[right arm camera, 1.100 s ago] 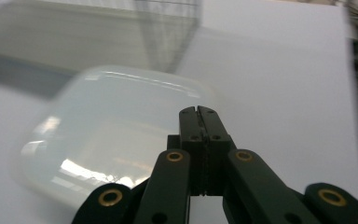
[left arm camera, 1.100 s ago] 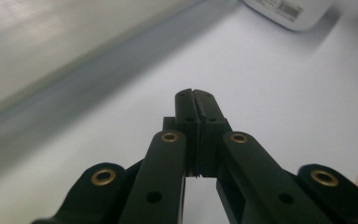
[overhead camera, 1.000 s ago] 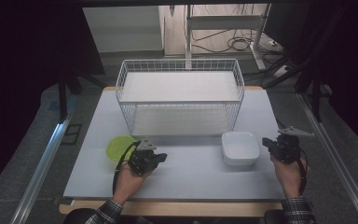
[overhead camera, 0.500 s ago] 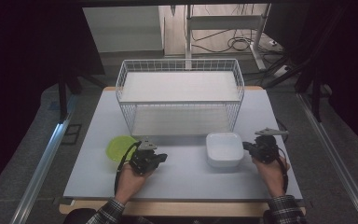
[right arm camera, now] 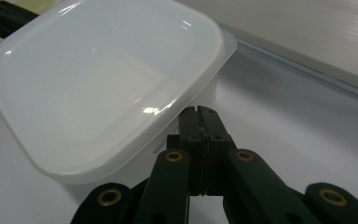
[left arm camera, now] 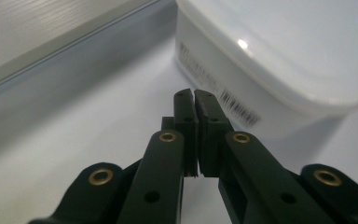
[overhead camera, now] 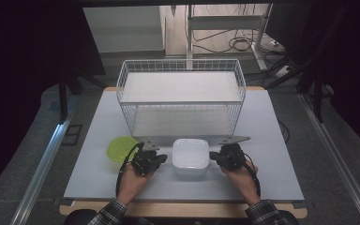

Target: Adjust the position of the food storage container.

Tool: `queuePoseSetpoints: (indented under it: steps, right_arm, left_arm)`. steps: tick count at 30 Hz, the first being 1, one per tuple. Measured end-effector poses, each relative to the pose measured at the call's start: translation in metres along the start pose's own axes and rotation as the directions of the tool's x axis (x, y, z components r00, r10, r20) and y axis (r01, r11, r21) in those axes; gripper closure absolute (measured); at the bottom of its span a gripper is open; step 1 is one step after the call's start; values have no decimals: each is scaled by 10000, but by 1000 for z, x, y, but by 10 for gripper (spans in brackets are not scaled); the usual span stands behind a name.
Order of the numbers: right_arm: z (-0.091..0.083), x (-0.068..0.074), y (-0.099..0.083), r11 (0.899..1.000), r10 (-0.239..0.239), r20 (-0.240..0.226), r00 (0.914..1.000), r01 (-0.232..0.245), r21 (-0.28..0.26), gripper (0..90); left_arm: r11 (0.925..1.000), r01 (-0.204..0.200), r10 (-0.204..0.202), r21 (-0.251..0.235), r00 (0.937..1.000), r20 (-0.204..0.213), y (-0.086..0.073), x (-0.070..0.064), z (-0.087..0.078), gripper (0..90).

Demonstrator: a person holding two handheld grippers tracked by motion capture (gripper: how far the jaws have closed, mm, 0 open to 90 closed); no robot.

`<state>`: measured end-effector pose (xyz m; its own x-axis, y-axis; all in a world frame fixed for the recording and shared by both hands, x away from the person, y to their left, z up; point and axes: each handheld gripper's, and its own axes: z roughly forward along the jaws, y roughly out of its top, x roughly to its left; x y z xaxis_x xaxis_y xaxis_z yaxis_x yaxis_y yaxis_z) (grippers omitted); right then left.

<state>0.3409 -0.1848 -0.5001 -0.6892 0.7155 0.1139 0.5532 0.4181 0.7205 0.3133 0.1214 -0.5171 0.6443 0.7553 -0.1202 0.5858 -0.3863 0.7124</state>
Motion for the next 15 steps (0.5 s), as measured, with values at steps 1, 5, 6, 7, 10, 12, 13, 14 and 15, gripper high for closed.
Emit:
queuePoseSetpoints:
  steps: [1,5,6,7,10,12,13,14,15]
  right_arm:
    - [1,2,0,10000,-3,-71,10000,3,7,895]
    - [5,11,1,9998,-179,-241,9995,179,2,897]
    - [5,12,1,9997,-261,-139,9996,261,20,897]
    - [4,14,1,9997,-228,-140,9996,229,27,897]
    - [3,14,0,9999,-108,-205,9997,109,26,898]
    - [1,15,-1,9998,-208,-145,9997,209,48,898]
    - [0,16,-1,9998,-207,-118,9997,208,80,898]
    - [-1,18,-2,9998,-202,-81,9998,202,82,898]
    - [-1,18,-2,9997,-222,-96,9997,223,81,898]
  left_arm:
    - [10000,18,-18,-3,10000,-12,1,0,1,884]
    - [9997,-227,227,77,9997,-63,1,-4,3,897]
    - [9994,-327,328,115,9994,-83,0,-5,3,897]
    - [9997,-211,211,96,9997,-85,0,-6,2,898]
    - [9997,-220,220,68,9997,72,-2,-8,-1,898]
    - [9995,-295,294,105,9996,54,-3,-11,-3,898]
    - [9993,-356,356,124,9994,35,-4,-13,-4,898]
    - [9992,-373,373,129,9993,31,-4,-13,-4,898]
    - [9992,-362,361,149,9993,49,-5,-14,-4,898]
